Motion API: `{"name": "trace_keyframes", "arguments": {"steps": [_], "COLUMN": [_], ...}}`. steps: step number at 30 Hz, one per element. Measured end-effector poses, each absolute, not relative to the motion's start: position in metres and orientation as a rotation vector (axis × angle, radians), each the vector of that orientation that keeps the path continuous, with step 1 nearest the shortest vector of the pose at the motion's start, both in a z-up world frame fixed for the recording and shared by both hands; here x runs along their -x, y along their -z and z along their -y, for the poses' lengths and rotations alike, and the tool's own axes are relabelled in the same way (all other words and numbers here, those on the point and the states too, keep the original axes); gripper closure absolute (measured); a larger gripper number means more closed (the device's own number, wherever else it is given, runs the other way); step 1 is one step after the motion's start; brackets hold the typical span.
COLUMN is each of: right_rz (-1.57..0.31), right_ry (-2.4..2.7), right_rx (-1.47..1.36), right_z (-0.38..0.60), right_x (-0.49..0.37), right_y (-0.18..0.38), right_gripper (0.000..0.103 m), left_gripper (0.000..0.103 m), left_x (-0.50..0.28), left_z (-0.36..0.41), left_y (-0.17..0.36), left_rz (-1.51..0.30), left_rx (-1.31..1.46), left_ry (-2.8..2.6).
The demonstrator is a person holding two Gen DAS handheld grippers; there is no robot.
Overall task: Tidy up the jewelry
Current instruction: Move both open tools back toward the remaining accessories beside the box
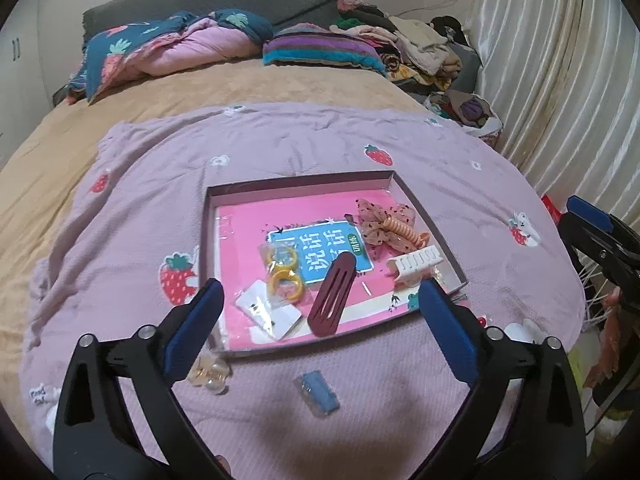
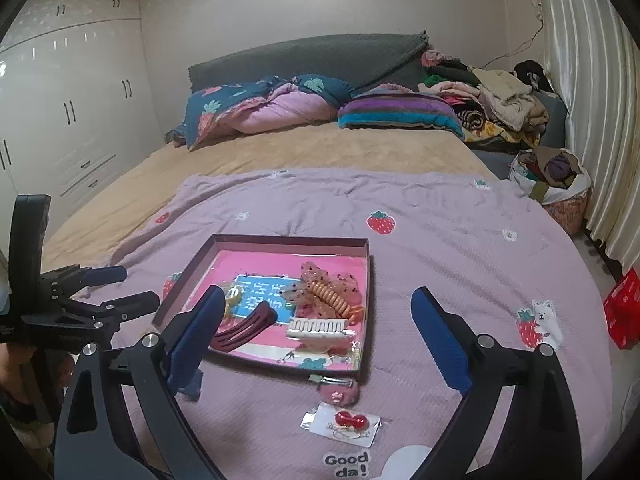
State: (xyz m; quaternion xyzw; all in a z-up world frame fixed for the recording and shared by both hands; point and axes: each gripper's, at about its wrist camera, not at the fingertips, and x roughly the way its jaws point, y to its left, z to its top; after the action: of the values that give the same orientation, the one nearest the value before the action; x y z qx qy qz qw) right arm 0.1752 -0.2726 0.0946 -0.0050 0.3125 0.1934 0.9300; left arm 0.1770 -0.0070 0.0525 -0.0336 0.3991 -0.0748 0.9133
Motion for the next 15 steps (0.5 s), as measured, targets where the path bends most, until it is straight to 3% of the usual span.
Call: {"name": "trace_keyframes", "arguments": {"steps": [15], "right_rz": [-0.655], "right_ry": [-0.403], "right_rx": [0.007], "right_z": [0.275], "right_x": [-0.141], "right_y": [-0.086], "right_gripper": [0.007], "left_gripper": [0.01], "left_x": [-0.134], "left_z": [-0.014], "left_y": [-0.044], "left_rz": [-0.818], "left_rx": [0.074], "left_ry": [0.094]}}
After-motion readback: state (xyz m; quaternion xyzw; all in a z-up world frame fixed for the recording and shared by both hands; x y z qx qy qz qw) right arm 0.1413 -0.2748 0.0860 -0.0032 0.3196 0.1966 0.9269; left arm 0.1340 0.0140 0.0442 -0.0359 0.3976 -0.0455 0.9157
